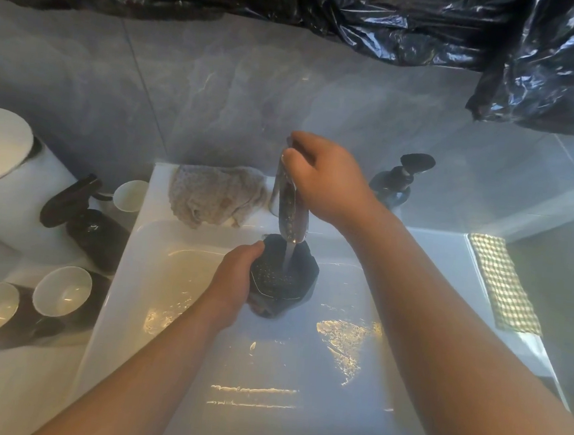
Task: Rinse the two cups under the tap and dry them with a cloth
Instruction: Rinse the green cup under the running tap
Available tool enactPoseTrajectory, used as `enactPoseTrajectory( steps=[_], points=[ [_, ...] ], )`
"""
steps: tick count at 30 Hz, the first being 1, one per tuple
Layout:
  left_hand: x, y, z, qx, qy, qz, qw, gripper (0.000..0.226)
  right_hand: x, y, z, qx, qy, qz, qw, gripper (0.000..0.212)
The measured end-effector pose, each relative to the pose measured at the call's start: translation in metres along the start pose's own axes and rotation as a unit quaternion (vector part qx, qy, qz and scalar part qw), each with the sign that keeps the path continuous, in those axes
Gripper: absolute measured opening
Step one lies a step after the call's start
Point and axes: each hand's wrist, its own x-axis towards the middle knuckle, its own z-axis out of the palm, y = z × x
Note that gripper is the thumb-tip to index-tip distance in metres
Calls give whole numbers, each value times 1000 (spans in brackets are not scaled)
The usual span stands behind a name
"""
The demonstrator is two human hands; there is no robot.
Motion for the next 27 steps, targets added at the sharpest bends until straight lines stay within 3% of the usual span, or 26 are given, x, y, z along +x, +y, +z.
enactPoseTrajectory(
  steps=[7, 14, 16, 18, 20, 21, 23, 25, 27],
  points=[
    [-1, 1, -1, 1, -2, 6, 1000, 67, -7, 11, 12, -5, 31, -41, 999, 21],
    [-2, -3, -4, -1, -1, -1, 1000, 71, -22, 22, 22, 10, 13, -43, 999, 63],
    [-5, -3, -5, -2, -6, 1, 1000, 67, -34, 28, 21, 70, 31, -15, 997, 56],
    [-9, -4, -7, -6, -8, 11, 1000, 57, -64, 39, 27, 128, 104, 66, 984, 52],
    [-12, -6, -10, -13, -13, 24, 1000, 43, -98, 54, 41, 126, 163, 190, 960, 31],
    [-14, -7, -12, -15, -17, 30, 999, 40, -111, 61, 48, 135, 142, 261, 945, 23],
    [-19, -9, -14, -15, -31, 40, 999, 39, -130, 67, 60, 253, 7, 390, 886, 37],
    [-22, -13, -15, 1, -53, 55, 997, 38, -140, 70, 65, 406, -117, 446, 789, 58],
    [-24, -17, -17, 14, -83, 69, 994, 28, -143, 72, 69, 506, -129, 444, 728, 64]
  ],
)
